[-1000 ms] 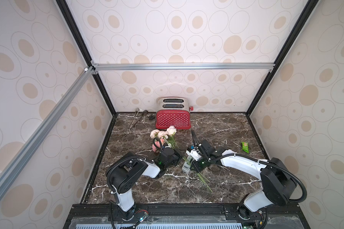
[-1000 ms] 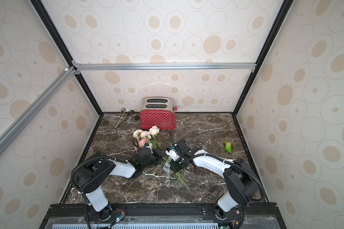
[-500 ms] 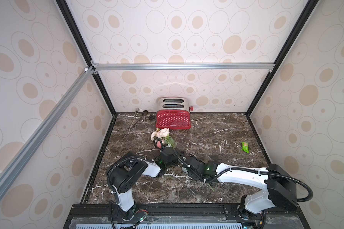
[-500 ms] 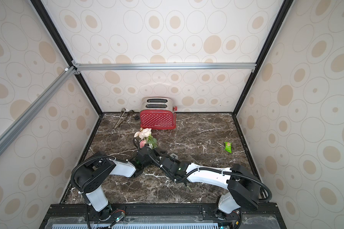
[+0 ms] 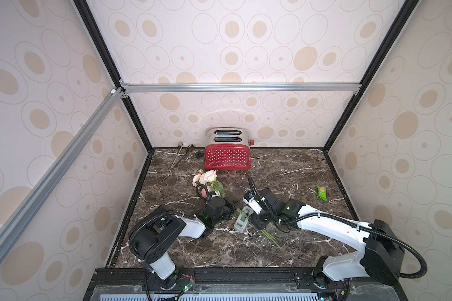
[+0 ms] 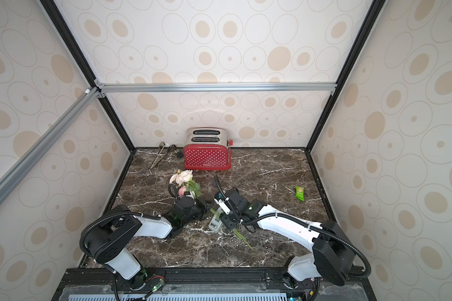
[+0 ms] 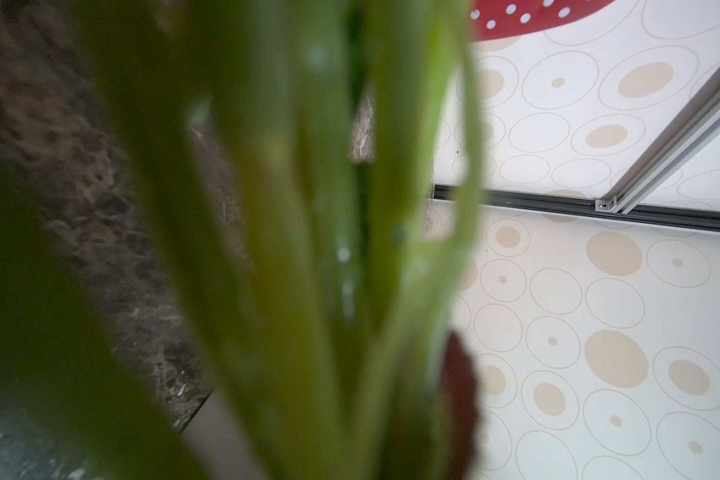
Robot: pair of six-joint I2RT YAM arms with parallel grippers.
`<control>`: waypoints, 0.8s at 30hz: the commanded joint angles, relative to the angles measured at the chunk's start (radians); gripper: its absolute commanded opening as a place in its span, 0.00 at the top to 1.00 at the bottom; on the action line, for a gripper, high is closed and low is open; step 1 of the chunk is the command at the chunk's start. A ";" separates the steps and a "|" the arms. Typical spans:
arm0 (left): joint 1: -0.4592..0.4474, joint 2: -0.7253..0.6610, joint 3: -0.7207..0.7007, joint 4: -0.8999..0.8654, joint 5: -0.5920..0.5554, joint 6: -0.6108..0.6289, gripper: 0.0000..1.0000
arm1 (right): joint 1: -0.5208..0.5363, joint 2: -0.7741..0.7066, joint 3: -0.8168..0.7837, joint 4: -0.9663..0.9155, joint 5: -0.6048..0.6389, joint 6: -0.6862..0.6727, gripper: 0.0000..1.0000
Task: Wrap bouquets with tape
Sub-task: Tear off the tape using the Tape Cutter.
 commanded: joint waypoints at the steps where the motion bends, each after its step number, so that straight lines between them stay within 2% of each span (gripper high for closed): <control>1: -0.020 -0.013 -0.016 -0.013 -0.005 0.012 1.00 | -0.031 0.080 0.088 -0.014 -0.087 0.049 0.47; 6: -0.022 -0.021 -0.029 -0.017 -0.004 0.020 1.00 | -0.136 0.077 0.050 0.076 -0.279 0.132 0.39; 9: -0.022 -0.025 -0.041 -0.015 0.006 0.014 1.00 | -0.148 0.075 0.044 0.063 -0.254 0.129 0.36; 14: -0.022 -0.057 -0.038 -0.114 0.016 0.032 1.00 | -0.148 0.171 0.106 0.004 -0.235 0.130 0.37; 24: -0.021 -0.072 -0.014 -0.242 0.039 0.043 1.00 | -0.094 0.276 0.140 -0.003 -0.139 0.091 0.32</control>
